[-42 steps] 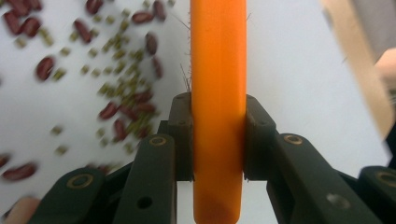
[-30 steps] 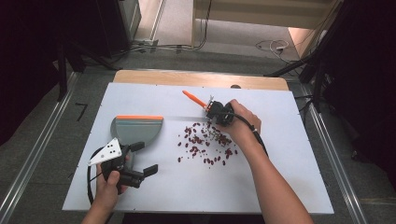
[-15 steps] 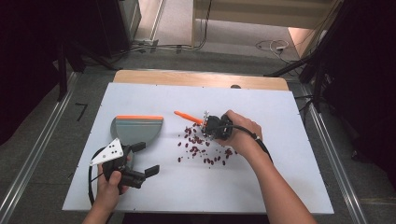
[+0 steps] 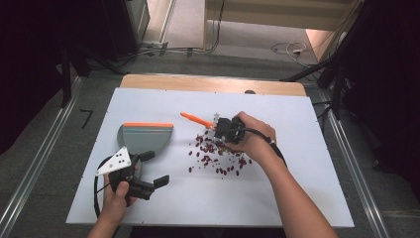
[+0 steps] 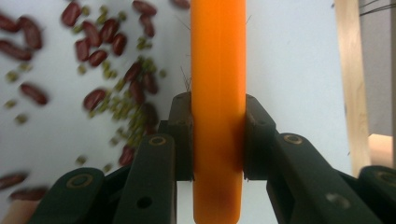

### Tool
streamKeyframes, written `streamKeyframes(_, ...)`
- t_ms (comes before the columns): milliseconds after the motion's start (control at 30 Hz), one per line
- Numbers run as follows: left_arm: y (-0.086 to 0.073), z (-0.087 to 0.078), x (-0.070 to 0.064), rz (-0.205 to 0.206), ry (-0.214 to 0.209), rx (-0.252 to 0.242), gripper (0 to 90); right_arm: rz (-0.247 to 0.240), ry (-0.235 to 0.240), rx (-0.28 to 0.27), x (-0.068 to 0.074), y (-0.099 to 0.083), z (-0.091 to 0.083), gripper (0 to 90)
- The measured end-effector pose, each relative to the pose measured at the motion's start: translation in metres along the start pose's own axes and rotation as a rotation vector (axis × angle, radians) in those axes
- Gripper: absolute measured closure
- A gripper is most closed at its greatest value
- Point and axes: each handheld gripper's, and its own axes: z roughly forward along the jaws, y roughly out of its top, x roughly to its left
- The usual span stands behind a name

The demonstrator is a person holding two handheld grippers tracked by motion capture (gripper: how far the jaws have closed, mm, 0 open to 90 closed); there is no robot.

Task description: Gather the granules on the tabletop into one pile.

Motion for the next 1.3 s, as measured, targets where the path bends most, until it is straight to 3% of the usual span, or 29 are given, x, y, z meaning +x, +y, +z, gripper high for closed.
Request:
streamKeyframes(100,0.0,-0.001,0.0,0.0,0.0,-0.004,0.4,-0.007,-0.011,-0.004,-0.001,0.008,0.006,68.7)
streamKeyframes(200,0.0,-0.002,0.001,-0.006,0.005,-0.007,0.4,-0.011,0.031,0.009,0.004,0.015,0.013,68.7)
streamKeyframes(267,0.0,-0.003,0.002,-0.005,0.005,-0.005,0.4,-0.048,0.029,0.019,0.011,0.017,0.012,68.8)
streamKeyframes(600,0.0,-0.001,0.001,-0.012,0.008,-0.003,0.4,-0.106,0.063,-0.016,0.024,0.003,0.0,68.9)
streamKeyframes(667,0.0,-0.001,0.001,-0.009,0.01,0.002,0.4,-0.123,0.097,-0.019,0.03,0.0,-0.006,68.9)
streamKeyframes(767,0.0,0.0,0.001,-0.007,0.011,0.006,0.4,-0.128,0.108,-0.015,0.032,-0.002,-0.011,68.8)
streamKeyframes(867,0.0,0.0,0.001,-0.006,0.011,0.007,0.4,-0.109,0.087,-0.046,0.024,-0.004,-0.017,68.8)
streamKeyframes(1033,0.0,0.0,0.001,-0.009,0.009,0.007,0.4,-0.079,0.051,-0.054,0.014,0.003,-0.014,68.8)
streamKeyframes(1233,0.0,-0.001,0.002,-0.009,0.01,0.003,0.4,-0.105,0.027,-0.045,0.016,0.023,0.002,68.7)
streamKeyframes(1300,0.0,-0.002,0.002,-0.009,0.012,0.003,0.4,-0.129,0.046,-0.046,0.019,0.027,0.005,68.8)
